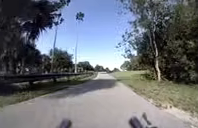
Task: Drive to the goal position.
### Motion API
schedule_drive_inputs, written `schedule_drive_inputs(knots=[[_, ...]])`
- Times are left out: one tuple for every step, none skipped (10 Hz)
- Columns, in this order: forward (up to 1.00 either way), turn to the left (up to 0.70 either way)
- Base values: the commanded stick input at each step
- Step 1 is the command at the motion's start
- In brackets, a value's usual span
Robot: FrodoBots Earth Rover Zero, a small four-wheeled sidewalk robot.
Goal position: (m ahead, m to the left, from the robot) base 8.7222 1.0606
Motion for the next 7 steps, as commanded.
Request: schedule_drive_inputs(knots=[[0.85,0.00],[0.85,0.00],[0.85,0.00],[0.85,0.00],[0.85,0.00],[0.85,0.00],[0.85,0.00]])
